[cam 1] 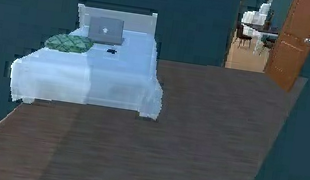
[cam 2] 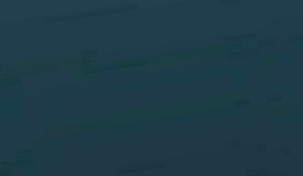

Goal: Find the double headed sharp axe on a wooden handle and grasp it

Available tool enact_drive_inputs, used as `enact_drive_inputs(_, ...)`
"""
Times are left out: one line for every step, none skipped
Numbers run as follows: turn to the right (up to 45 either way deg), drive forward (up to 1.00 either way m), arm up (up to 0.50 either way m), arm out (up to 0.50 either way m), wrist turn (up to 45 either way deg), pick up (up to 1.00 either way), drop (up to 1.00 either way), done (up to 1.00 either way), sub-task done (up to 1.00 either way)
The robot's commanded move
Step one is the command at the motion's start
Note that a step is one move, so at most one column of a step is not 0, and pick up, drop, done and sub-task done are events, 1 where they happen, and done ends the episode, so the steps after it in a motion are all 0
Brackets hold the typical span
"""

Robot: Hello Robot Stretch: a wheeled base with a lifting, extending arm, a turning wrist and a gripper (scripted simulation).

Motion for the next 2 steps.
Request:
enact_drive_inputs(-45.0,0.0,0.0,0.0,0.0,0.0,0.0,0.0,0.0)
enact_drive_inputs(-45.0,0.0,0.0,0.0,0.0,0.0,0.0,0.0,0.0)
